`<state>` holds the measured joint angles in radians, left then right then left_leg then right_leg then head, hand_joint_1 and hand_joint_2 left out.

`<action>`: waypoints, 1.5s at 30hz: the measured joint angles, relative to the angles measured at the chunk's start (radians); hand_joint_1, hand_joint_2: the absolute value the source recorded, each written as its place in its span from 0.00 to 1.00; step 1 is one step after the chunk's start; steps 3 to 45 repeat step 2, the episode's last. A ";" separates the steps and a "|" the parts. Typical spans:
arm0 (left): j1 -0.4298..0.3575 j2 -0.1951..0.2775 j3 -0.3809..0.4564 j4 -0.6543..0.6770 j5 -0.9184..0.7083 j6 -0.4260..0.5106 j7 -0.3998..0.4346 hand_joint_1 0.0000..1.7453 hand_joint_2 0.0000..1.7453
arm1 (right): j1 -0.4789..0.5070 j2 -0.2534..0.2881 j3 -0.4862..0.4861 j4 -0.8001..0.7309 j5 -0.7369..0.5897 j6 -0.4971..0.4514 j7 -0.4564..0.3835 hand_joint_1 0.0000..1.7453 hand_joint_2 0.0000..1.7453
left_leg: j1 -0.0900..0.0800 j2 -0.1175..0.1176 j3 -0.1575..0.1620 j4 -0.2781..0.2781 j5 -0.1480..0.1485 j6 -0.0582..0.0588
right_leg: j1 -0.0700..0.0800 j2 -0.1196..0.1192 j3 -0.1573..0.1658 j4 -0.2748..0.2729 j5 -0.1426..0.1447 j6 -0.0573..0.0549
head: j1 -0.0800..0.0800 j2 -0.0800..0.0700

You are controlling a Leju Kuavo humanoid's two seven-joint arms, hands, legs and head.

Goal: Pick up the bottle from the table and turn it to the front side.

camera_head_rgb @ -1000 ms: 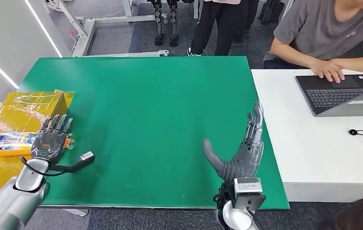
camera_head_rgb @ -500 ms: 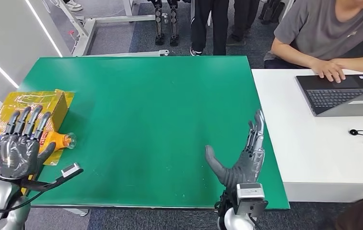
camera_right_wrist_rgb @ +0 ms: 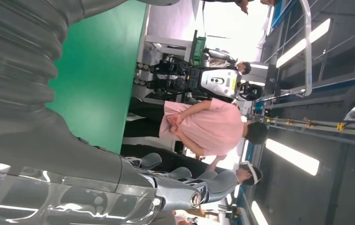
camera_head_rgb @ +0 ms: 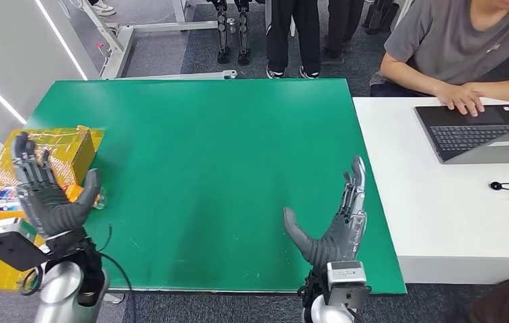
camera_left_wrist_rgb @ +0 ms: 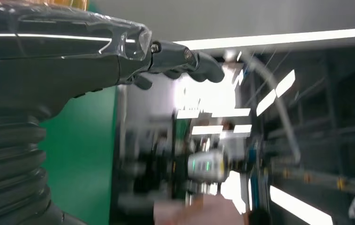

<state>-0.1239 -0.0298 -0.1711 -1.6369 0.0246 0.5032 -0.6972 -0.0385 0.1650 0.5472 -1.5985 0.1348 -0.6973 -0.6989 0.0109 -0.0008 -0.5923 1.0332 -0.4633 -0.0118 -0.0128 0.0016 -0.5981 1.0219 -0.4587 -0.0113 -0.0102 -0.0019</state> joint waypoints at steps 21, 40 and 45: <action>0.000 -0.036 -0.034 0.000 0.020 -0.031 -0.001 0.00 1.00 | 0.001 -0.002 0.000 0.000 0.003 0.000 0.000 0.00 1.00 | 0.000 0.000 0.000 0.000 0.000 0.001 | 0.000 0.000 0.000 0.000 0.000 0.000 | 0.000 0.000; 0.000 -0.036 -0.034 0.000 0.020 -0.031 -0.001 0.00 1.00 | 0.001 -0.002 0.000 0.000 0.003 0.000 0.000 0.00 1.00 | 0.000 0.000 0.000 0.000 0.000 0.001 | 0.000 0.000 0.000 0.000 0.000 0.000 | 0.000 0.000; 0.000 -0.036 -0.034 0.000 0.020 -0.031 -0.001 0.00 1.00 | 0.001 -0.002 0.000 0.000 0.003 0.000 0.000 0.00 1.00 | 0.000 0.000 0.000 0.000 0.000 0.001 | 0.000 0.000 0.000 0.000 0.000 0.000 | 0.000 0.000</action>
